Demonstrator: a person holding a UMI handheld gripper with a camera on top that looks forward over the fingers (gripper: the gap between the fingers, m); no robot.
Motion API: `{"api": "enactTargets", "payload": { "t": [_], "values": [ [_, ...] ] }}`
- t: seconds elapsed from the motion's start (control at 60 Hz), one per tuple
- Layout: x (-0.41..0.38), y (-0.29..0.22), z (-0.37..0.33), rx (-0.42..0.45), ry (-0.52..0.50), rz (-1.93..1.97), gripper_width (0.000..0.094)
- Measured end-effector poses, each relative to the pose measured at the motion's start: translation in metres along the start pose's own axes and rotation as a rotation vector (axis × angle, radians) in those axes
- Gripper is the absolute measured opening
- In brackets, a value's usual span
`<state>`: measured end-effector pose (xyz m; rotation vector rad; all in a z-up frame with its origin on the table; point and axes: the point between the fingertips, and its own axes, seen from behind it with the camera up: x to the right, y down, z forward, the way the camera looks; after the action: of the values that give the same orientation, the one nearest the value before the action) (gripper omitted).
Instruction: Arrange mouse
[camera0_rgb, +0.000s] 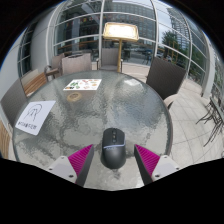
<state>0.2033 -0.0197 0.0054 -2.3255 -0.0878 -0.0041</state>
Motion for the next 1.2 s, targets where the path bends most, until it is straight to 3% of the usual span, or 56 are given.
{"api": "enactTargets", "payload": {
  "t": [0.133,0.183,0.25,0.5,0.617,0.8,0.917,1.033,1.133,1.2],
  "values": [
    [-0.001,-0.001,0.025,-0.023,0.026,-0.014,0.0748],
    [-0.003,0.000,0.030,-0.036,0.026,0.001,0.0678],
    [-0.004,-0.002,0.033,-0.019,0.026,0.046,0.0461],
    [-0.005,0.003,0.030,-0.113,0.101,0.108,0.0260],
    [-0.004,-0.016,0.018,-0.151,0.149,0.145,0.0254],
    [-0.040,-0.161,-0.048,0.068,0.218,0.202,0.0256],
    [-0.106,-0.255,-0.084,0.208,0.177,0.170,0.0256],
    [-0.190,-0.312,-0.095,0.299,0.109,0.107,0.0254],
    [-0.274,-0.308,-0.069,0.277,0.022,0.059,0.0252],
    [-0.330,-0.270,-0.036,0.219,-0.019,0.016,0.0253]
  ]
}}
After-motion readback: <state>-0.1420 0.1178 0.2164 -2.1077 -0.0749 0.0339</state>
